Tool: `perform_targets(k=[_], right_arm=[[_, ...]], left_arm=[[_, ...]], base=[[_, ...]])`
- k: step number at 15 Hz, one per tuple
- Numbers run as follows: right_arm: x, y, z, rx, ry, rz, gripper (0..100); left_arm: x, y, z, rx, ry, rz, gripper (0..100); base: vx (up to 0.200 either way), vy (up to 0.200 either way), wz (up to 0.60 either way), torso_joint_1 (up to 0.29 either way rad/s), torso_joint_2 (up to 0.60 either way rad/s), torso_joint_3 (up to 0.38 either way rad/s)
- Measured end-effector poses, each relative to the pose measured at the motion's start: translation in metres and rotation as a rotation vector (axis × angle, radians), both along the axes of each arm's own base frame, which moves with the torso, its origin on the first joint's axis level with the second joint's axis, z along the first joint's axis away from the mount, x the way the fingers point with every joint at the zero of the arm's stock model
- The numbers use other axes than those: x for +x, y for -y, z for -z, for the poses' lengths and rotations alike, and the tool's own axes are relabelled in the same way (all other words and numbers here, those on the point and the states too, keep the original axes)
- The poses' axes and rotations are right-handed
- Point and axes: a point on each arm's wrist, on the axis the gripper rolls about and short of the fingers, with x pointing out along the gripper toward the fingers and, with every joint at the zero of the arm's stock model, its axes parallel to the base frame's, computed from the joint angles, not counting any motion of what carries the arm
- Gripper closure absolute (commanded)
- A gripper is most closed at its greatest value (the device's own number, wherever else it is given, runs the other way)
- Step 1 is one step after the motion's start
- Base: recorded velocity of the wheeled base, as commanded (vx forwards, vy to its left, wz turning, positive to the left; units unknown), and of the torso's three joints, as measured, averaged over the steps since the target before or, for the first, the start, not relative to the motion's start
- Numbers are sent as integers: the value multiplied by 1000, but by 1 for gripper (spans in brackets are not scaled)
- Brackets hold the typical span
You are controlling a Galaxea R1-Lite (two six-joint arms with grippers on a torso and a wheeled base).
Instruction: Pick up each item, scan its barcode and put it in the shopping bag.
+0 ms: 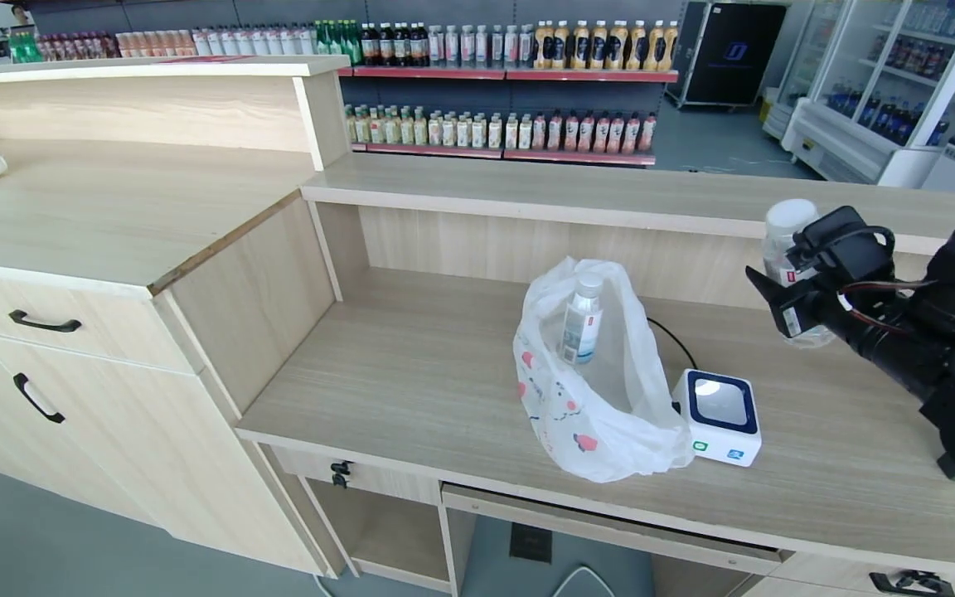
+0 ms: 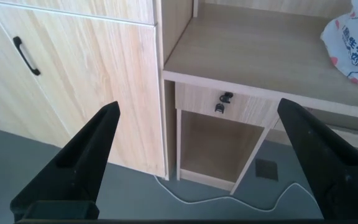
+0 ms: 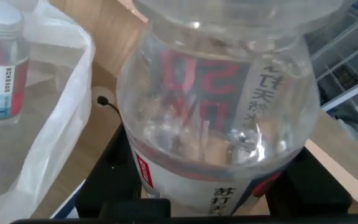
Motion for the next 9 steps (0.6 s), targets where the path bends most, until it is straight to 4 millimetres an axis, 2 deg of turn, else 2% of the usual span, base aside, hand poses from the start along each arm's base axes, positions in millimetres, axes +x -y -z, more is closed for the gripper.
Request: perform_targets(k=[6, 9], right_arm=[[20, -3, 24, -233, 115, -267, 100], [28, 0, 37, -256, 118, -293, 100]], left_arm=[[0, 0, 0, 0, 0, 1, 0], [0, 0, 0, 0, 0, 1, 0]], base=[[0, 0, 0, 0, 0, 0], [0, 0, 0, 0, 0, 0]])
